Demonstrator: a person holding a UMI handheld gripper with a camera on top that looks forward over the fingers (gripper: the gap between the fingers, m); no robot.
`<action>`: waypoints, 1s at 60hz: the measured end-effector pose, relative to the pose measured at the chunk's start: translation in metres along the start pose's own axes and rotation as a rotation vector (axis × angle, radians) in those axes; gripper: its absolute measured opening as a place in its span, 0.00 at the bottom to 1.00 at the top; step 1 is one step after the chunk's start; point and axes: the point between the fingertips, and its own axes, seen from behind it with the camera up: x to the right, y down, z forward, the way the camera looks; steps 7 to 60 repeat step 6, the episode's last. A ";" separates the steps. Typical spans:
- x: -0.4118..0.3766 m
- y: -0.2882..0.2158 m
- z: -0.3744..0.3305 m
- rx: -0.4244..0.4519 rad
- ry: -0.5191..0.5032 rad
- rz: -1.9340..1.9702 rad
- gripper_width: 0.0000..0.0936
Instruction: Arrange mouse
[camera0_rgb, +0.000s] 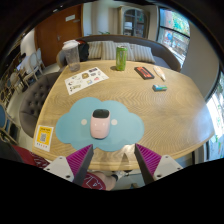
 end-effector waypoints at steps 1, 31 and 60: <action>0.004 0.005 -0.005 -0.010 0.002 -0.003 0.90; 0.033 0.028 -0.027 -0.054 0.015 -0.021 0.90; 0.033 0.028 -0.027 -0.054 0.015 -0.021 0.90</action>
